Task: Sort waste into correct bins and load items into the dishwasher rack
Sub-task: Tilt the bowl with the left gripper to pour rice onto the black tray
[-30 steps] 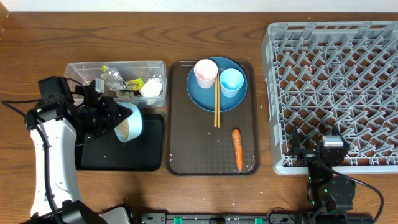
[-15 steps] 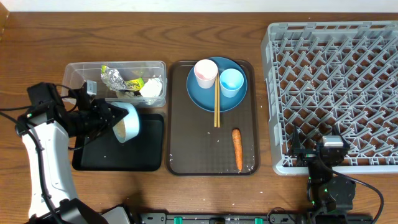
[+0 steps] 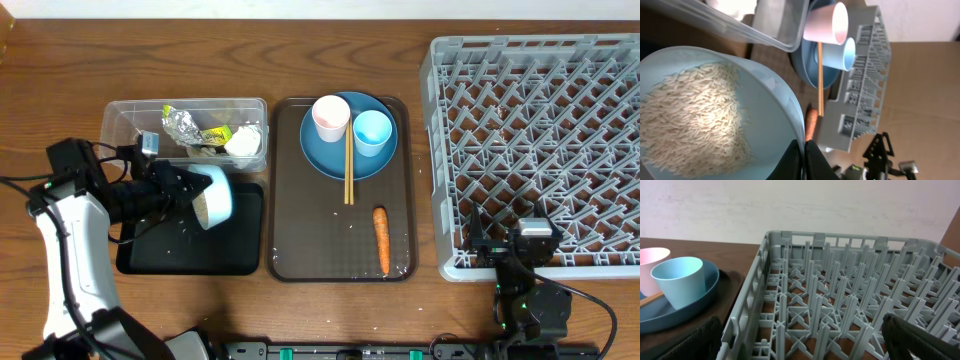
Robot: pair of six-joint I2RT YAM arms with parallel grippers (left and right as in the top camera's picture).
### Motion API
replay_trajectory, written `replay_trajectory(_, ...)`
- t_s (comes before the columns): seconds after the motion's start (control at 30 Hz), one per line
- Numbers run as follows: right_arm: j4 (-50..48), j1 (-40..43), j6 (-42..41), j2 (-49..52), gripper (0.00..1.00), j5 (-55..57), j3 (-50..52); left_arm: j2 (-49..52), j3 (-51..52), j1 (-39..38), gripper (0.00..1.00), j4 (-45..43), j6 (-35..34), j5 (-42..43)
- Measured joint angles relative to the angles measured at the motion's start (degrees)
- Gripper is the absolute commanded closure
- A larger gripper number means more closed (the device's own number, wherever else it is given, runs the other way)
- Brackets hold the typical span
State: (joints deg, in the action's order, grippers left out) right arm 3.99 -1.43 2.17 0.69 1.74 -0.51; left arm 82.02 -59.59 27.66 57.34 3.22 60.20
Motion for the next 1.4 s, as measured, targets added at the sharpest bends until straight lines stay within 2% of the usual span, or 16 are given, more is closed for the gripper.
replay_trajectory(0.27, 0.0, 0.0, 0.0, 0.0, 0.01, 0.0, 0.0, 3.9, 0.0, 1.6, 0.94, 4.0, 5.8, 6.9)
replay_trajectory(0.6, 0.0, 0.0, 0.0, 0.0, 0.01, 0.0, 0.0, 4.5, 0.0, 9.6, 0.94, 11.6, 14.7, 10.2)
replay_trajectory(0.9, 0.0, 0.0, 0.0, 0.0, 0.01, 0.0, 0.0, 4.5, 0.6, 13.8, 0.94, 12.5, 17.5, 15.4)
replay_trajectory(1.4, 0.0, 0.0, 0.0, 0.0, 0.01, 0.0, 0.0, 4.5, 8.6, 21.4, 0.94, 11.2, 21.1, 24.1)
